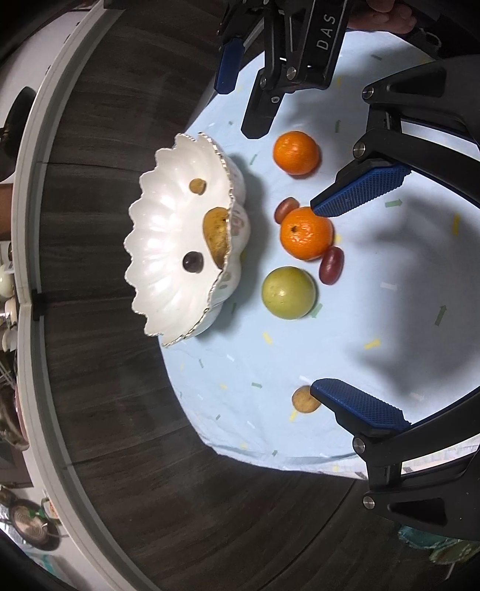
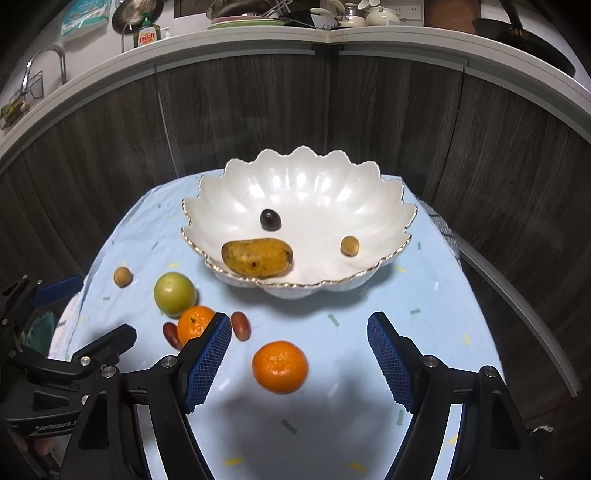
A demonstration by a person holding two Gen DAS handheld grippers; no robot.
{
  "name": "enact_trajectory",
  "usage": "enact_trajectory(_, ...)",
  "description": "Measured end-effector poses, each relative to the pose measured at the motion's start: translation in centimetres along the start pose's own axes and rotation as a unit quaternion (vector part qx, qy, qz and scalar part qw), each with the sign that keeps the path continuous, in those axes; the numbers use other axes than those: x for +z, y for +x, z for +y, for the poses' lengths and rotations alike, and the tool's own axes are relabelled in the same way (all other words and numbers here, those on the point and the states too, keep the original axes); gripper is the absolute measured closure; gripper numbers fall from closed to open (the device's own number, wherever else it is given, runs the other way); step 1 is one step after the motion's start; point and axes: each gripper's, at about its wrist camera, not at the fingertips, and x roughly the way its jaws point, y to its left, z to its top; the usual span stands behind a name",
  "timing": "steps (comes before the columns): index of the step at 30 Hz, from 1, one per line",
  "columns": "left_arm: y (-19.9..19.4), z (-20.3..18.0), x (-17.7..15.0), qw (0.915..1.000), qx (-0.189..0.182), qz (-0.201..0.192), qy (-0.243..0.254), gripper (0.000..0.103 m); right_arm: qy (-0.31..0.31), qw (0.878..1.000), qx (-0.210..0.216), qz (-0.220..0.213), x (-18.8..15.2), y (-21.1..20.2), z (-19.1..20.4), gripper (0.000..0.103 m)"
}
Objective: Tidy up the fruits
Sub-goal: 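Close the left tool on the red date while the right tool grips the tangerine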
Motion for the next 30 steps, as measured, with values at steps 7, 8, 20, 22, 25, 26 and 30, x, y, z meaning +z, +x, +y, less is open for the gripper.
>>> enact_trajectory(7,1.5,-0.1,-0.7,0.9996,-0.016,0.012,0.02,0.014,-0.009,1.0,-0.006,0.006,-1.2,0.9,0.4,0.026)
enact_trajectory(8,1.8,-0.1,-0.8,0.9994,-0.019,0.015,0.024,0.015,-0.009,1.0,-0.006,0.007,-1.4,1.0,0.4,0.026)
enact_trajectory(20,4.6,-0.7,-1.8,0.9964,-0.039,0.042,0.063,0.028,-0.018,1.0,-0.012,0.015,-2.6,2.6,0.8,0.026)
enact_trajectory(22,4.9,-0.8,-1.9,0.9959,-0.041,0.043,0.067,0.031,-0.018,1.0,-0.012,0.016,-2.8,2.8,0.8,0.026)
enact_trajectory(25,5.6,-1.0,-2.0,0.9952,-0.047,0.048,0.071,0.035,-0.018,1.0,-0.011,0.016,-2.9,3.0,0.8,0.026)
enact_trajectory(26,5.7,-1.1,-2.1,0.9951,-0.048,0.049,0.072,0.036,-0.018,1.0,-0.01,0.016,-3.0,3.0,0.8,0.026)
enact_trajectory(30,6.4,-1.2,-2.2,0.9944,-0.054,0.054,0.073,0.04,-0.019,1.0,-0.005,0.016,-3.1,3.2,0.8,0.026)
